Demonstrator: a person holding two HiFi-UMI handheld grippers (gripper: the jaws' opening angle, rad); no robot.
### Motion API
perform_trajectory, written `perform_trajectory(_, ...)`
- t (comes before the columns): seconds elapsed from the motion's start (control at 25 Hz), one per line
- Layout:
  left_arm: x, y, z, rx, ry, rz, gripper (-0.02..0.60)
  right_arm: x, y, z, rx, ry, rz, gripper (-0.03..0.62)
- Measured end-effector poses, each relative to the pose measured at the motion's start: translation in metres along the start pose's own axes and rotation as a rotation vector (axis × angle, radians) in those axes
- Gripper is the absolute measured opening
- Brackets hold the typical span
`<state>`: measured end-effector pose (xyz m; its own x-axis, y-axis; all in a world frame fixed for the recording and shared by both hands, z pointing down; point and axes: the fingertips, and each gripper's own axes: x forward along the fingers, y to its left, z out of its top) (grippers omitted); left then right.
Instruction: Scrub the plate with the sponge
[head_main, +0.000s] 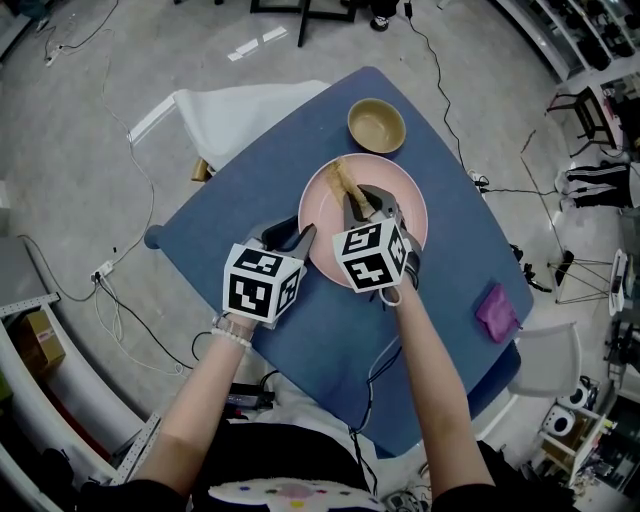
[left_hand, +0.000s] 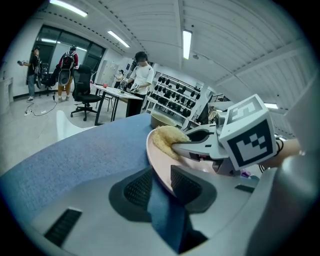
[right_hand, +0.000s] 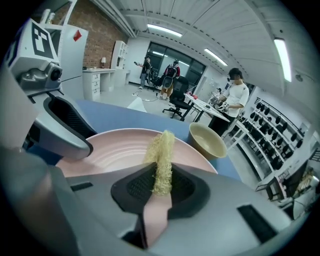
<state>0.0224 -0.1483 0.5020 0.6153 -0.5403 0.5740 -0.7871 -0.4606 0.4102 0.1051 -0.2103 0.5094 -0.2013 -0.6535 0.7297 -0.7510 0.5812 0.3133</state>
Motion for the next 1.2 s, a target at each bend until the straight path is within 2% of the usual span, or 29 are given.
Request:
perform_trajectory(0.56, 0.001, 0.002, 0.003, 0.0, -0.006, 0.011, 0.123, -0.016, 0.055, 0.005, -0.011, 0.015, 0.236, 0.058)
perform_trajectory(1.2, 0.002, 0.002, 0.004, -0.011, -0.019, 0.026, 0.124, -0.051, 0.092, -0.026, -0.093, 0.133, 0.473, 0.06)
